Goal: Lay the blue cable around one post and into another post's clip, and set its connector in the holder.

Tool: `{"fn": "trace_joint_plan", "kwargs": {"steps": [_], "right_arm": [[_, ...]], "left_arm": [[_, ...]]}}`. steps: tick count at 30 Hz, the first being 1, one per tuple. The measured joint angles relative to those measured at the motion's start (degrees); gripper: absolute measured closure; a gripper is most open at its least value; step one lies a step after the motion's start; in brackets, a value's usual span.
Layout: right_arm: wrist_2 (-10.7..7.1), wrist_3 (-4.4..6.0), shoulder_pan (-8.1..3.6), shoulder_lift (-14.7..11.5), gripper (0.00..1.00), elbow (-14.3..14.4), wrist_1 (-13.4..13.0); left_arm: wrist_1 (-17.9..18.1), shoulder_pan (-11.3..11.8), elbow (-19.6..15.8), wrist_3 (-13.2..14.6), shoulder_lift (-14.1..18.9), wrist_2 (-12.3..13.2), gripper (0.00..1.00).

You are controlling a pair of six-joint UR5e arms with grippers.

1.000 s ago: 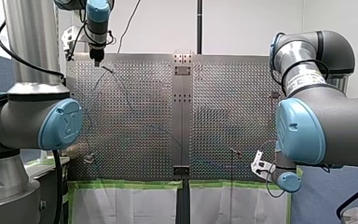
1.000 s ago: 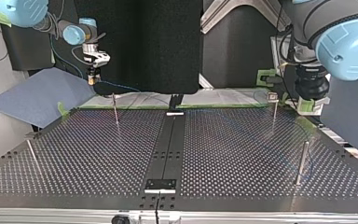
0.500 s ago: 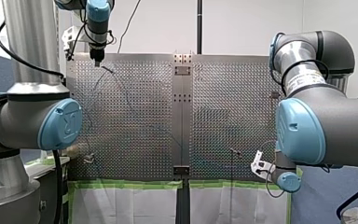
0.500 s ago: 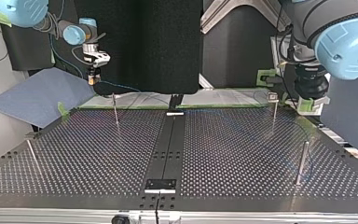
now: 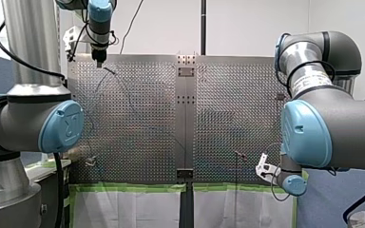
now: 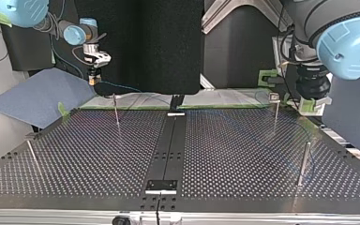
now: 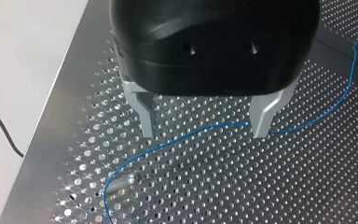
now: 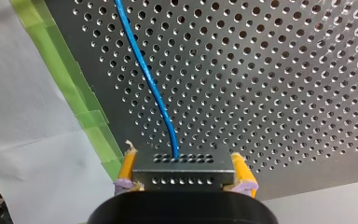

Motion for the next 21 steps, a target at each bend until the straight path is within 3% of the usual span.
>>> {"fn": "trace_joint_plan", "kwargs": {"steps": [9, 21], "right_arm": [[0.0, 0.0, -0.01, 0.0, 1.0, 0.0, 0.0], [0.0, -0.01, 0.0, 0.0, 1.0, 0.0, 0.1]], "left_arm": [[1.1, -0.3, 0.0, 0.0, 0.6, 0.4, 0.0], [6.4, -1.5, -0.4, -0.4, 2.8, 6.5, 0.0]]}}
